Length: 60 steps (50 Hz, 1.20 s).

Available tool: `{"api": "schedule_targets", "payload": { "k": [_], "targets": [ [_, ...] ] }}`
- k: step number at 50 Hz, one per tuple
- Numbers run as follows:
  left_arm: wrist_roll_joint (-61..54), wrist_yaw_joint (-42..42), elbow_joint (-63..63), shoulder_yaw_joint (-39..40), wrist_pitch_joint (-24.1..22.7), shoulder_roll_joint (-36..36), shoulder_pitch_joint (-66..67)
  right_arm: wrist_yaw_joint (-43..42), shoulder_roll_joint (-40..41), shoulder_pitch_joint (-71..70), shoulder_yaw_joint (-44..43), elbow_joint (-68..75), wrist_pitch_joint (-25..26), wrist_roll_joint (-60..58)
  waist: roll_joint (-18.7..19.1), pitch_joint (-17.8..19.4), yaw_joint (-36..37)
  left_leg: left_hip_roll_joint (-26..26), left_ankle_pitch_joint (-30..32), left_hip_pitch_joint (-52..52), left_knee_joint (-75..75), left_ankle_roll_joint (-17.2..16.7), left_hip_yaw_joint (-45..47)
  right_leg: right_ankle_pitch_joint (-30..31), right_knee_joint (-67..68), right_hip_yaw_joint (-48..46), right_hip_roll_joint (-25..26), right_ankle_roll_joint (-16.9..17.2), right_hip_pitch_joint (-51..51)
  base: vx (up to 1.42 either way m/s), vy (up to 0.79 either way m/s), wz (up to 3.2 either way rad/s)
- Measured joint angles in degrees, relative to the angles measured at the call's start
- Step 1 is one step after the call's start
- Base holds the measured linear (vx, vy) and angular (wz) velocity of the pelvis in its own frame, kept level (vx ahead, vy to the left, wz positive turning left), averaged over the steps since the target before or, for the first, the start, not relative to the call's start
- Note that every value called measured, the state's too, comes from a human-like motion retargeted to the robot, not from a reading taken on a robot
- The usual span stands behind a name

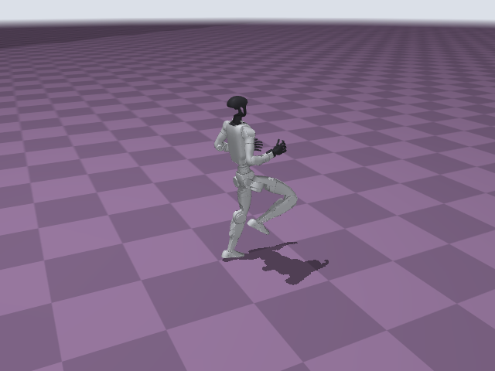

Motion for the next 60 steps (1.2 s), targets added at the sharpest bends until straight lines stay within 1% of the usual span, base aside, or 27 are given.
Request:
{"api": "schedule_targets", "payload": {
  "k": [2, 4, 5, 8, 10, 13, 16, 17, 19, 21, 24, 25, 28, 30, 33, 35, 38, 40, 43, 45, 48, 50, 53, 55, 57, 58, 60],
  "targets": [
    [2.0, 4.6, 4.1, -3.1, -2.0, -2.5, -14.2, -5.1, 0.6, 1.1, -0.3, 6.1, -0.5, -0.9, -1.0, 4.8, -7.4, -0.7, -13.6, 1.2, 1.1, 4.0, -2.9, -2.3, 9.9, 1.9, -3.3, 6.6, -9.5, -0.19, 0.15, 2.22],
    [5.9, 7.7, 6.3, -6.0, -2.4, -2.9, -29.5, -9.0, 0.9, 2.8, -1.2, 8.4, -1.7, 4.5, -3.5, 7.8, -9.6, -3.5, -19.1, -4.0, 11.8, 8.7, -4.7, -4.8, 11.8, 5.5, -5.6, 5.9, -14.9, -0.25, 0.09, 1.22],
    [6.4, 8.1, 5.5, -6.7, -2.3, -2.5, -36.3, -9.8, 0.9, 4.6, -2.4, 7.5, -2.4, 7.1, -4.4, 8.6, -10.0, -4.7, -19.3, -7.1, 17.5, 9.5, -5.5, -4.7, 11.0, 6.8, -7.2, 5.2, -16.0, -0.07, 0.06, -0.08],
    [9.3, 7.5, -5.7, -6.1, -1.8, -4.3, -44.6, -2.0, -6.5, 13.5, -5.3, -6.0, -3.8, 12.0, -1.5, 2.1, -5.0, -2.5, -11.5, -5.4, 8.3, 8.6, 2.2, 2.0, -0.6, 5.0, -1.2, 0.9, -13.7, 0.18, 0.01, -1.59],
    [10.5, 8.2, -15.9, -5.2, -3.3, -5.9, -42.3, 4.3, -13.2, 20.5, -7.5, -13.7, -4.3, 14.6, 1.1, -3.5, -7.0, -1.2, 0.0, -2.7, -2.1, 7.1, 3.3, 8.5, -13.4, 2.2, 0.9, 1.5, -4.0, 0.33, -0.06, 0.07],
    [4.4, 7.1, -27.5, -2.4, -4.5, -5.9, -34.3, 5.9, -12.8, 32.5, -13.2, -17.5, -2.5, 14.4, -1.1, -2.9, -13.2, -2.7, 12.0, -0.5, 0.7, 5.9, 0.4, 22.6, -43.2, 2.1, 1.4, 10.9, 25.4, 0.27, -0.11, 1.84],
    [3.8, 2.0, -25.4, -0.2, -2.4, -8.3, -27.3, 4.0, -8.8, 26.4, -12.7, -7.8, -1.1, 11.7, -5.7, 2.1, -7.4, -3.9, -2.2, -18.3, 47.8, 11.6, 6.5, 37.7, -83.1, 14.9, 4.9, 13.9, 52.0, -0.02, -0.1, -0.59],
    [2.1, 1.4, -23.5, 0.5, -2.2, -8.5, -25.1, 2.7, -7.4, 21.8, -11.4, -4.1, -0.4, 10.0, -7.1, 3.2, -5.0, -3.7, -6.9, -26.9, 64.7, 13.2, 8.1, 38.8, -93.2, 19.1, 4.2, 13.5, 57.3, 0.0, -0.07, -1.11],
    [-0.7, 2.3, -18.2, 1.8, -2.8, -8.1, -20.9, -1.1, -4.6, 10.1, -8.3, 4.1, 0.2, 8.2, -9.3, 4.1, -0.7, -3.1, -12.5, -46.7, 93.2, 14.0, 10.0, 23.8, -103.2, 22.8, 0.5, 7.9, 61.5, -0.07, -0.03, -0.76],
    [-1.8, 4.8, -12.0, 3.0, -3.6, -6.6, -15.5, -4.2, -2.6, -1.7, -6.8, 11.0, -0.3, 7.3, -9.4, 6.1, 4.5, -1.0, -15.2, -64.5, 113.1, 10.7, 9.6, 5.4, -105.7, 22.8, -1.7, 2.0, 61.6, -0.13, -0.02, -1.11],
    [-6.0, 2.1, -8.9, 7.1, -4.0, -0.8, -2.5, -3.8, -2.9, -16.5, -7.6, 8.8, -1.5, 9.7, -7.7, 10.0, 12.5, 4.9, -20.3, -76.1, 123.1, 6.2, 6.4, -2.5, -97.8, 28.8, 0.2, -2.6, 56.7, -0.11, -0.04, -1.82],
    [-7.3, 0.4, -9.9, 8.2, -4.2, 1.6, 2.5, -2.9, -3.1, -19.6, -8.0, 4.7, -1.9, 12.2, -7.7, 9.8, 13.1, 6.3, -21.6, -77.4, 122.5, 7.5, 5.8, -1.2, -95.6, 29.8, 0.8, -2.1, 55.3, 0.09, -0.02, 0.28],
    [-6.4, 0.3, -16.5, 5.2, -4.6, 9.5, 13.4, -3.2, -1.9, -16.4, -8.9, -14.4, -2.5, 14.8, -10.6, 2.6, 9.0, -2.8, -18.3, -75.9, 107.9, 14.6, 8.7, 16.8, -113.8, 21.7, -3.6, 3.8, 62.3, 0.29, 0.06, 1.82],
    [-6.4, -1.2, -19.6, 4.5, -3.8, 14.3, 18.3, -0.9, -0.6, -11.8, -9.9, -25.3, -2.7, 14.8, -12.5, -0.3, 11.1, -6.2, -14.2, -66.6, 92.3, 14.8, 10.9, 29.6, -119.9, 19.9, -5.4, 8.0, 64.1, 0.3, 0.05, 0.14],
    [-9.2, -6.1, -20.5, 7.9, -0.2, 12.4, 27.1, 2.7, 0.9, -6.0, -8.6, -30.8, -3.2, 19.3, -7.6, -0.9, 13.8, -2.1, -3.7, -40.6, 62.2, 8.1, 10.7, 29.0, -109.6, 14.9, -0.9, 3.9, 63.1, 0.22, 0.02, -1.67],
    [-9.8, -5.6, -18.2, 7.5, 2.2, 8.0, 26.3, 2.0, 1.6, -4.4, -6.8, -27.7, -1.6, 16.7, -2.0, 0.7, 11.3, 1.8, 6.8, -22.9, 39.7, 3.0, 8.7, 17.7, -82.6, 7.5, 3.5, -1.3, 55.3, 0.17, 0.03, -0.99],
    [-5.8, -1.9, -11.7, 3.7, 4.7, 3.9, 15.4, 1.3, 1.7, -2.5, -3.9, -18.5, 1.2, 9.4, -0.5, -2.2, 5.2, 1.6, 18.6, -11.2, 12.8, -0.2, 5.9, 2.6, -31.4, 3.0, 3.4, -4.7, 26.8, 0.08, 0.05, -0.08],
    [-3.4, -2.4, -6.5, 0.8, 4.1, 1.3, 5.4, 0.0, 1.8, -2.3, -2.3, -12.2, 1.4, 6.3, 1.3, -1.6, 1.0, 3.0, 6.6, -5.3, 3.9, -1.1, 4.6, -3.1, -6.8, 0.7, 5.0, -3.6, 10.9, -0.04, 0.09, 0.21],
    [-0.3, 2.5, 1.9, -4.9, 1.6, -0.3, -16.4, -3.3, 3.1, -4.6, -0.1, -2.5, 0.7, 6.6, 0.1, 3.8, -7.0, 2.7, -16.5, -5.6, 7.1, 6.6, 4.1, -7.0, 15.2, 0.3, 3.1, 3.4, -8.5, -0.16, 0.09, 0.94],
    [5.7, 4.3, 3.9, -8.7, 1.5, 1.2, -31.7, -3.0, 2.5, -3.3, -0.2, -0.4, -1.0, 12.2, -1.3, 5.5, -9.6, 2.0, -20.4, -11.4, 17.4, 10.0, 1.8, -11.2, 17.7, 1.0, 1.8, 0.7, -14.3, -0.16, -0.01, 0.71],
    [9.4, 3.2, -1.7, -11.0, 2.1, -1.3, -42.2, 2.2, -2.6, 5.8, -1.4, -8.8, -2.6, 17.1, 0.6, -2.4, -5.2, 3.1, -11.1, -11.8, 13.8, 7.4, 6.2, -6.5, 5.4, 1.3, 4.2, -3.9, -15.1, 0.18, -0.07, -1.07],
    [10.4, 4.2, -8.2, -9.4, 1.4, -3.9, -39.5, 6.5, -8.0, 10.9, -1.3, -14.4, -2.5, 18.6, 2.8, -8.1, -5.7, 3.5, 1.5, -7.5, 3.9, 4.7, 8.2, 0.3, -9.0, 1.8, 6.7, -5.0, -7.9, 0.32, -0.09, -0.83],
    [4.0, -0.9, -18.2, -7.1, 0.9, -9.0, -33.4, 12.0, -11.2, 18.4, -4.3, -15.0, -0.1, 18.0, 4.5, -10.9, -11.6, 2.8, 13.8, -6.5, 1.4, 1.2, 3.0, 12.3, -37.1, 3.2, 6.1, -0.7, 13.2, 0.26, -0.1, 1.33],
    [5.0, -1.5, -22.4, -4.8, 0.6, -9.4, -30.4, 9.7, -9.4, 21.9, -6.1, -11.2, 0.1, 14.9, 1.7, -7.1, -13.6, 0.9, 10.1, -6.2, 12.6, 3.5, 3.5, 22.0, -60.2, 7.9, 6.1, 4.2, 34.0, 0.2, -0.1, 1.73],
    [-2.7, -2.3, -24.8, -3.9, -0.9, -10.4, -29.2, 4.8, -7.2, 19.8, -5.6, -6.1, 1.4, 10.8, -1.9, 0.6, -10.8, -0.1, 0.3, -11.1, 38.2, 7.4, 7.0, 35.2, -85.6, 15.9, 5.3, 9.2, 54.9, 0.13, -0.11, 0.43],
    [-4.0, -1.7, -25.2, -3.8, -1.1, -10.4, -27.1, 4.1, -7.2, 16.9, -4.5, -2.7, 2.8, 9.9, -3.5, 0.7, -9.1, -0.4, -4.9, -18.4, 53.5, 9.8, 8.2, 39.2, -95.1, 20.3, 4.1, 11.0, 60.2, 0.05, -0.12, -0.25],
    [-9.6, -2.0, -24.9, -4.6, -2.6, -10.8, -25.3, 4.1, -5.4, 9.8, -2.5, 4.0, 4.6, 6.6, -5.3, 2.0, -4.4, -0.4, -12.7, -35.3, 81.9, 12.8, 9.6, 29.1, -104.0, 24.8, 0.9, 7.9, 64.9, -0.02, -0.1, -0.34]
  ]
}}
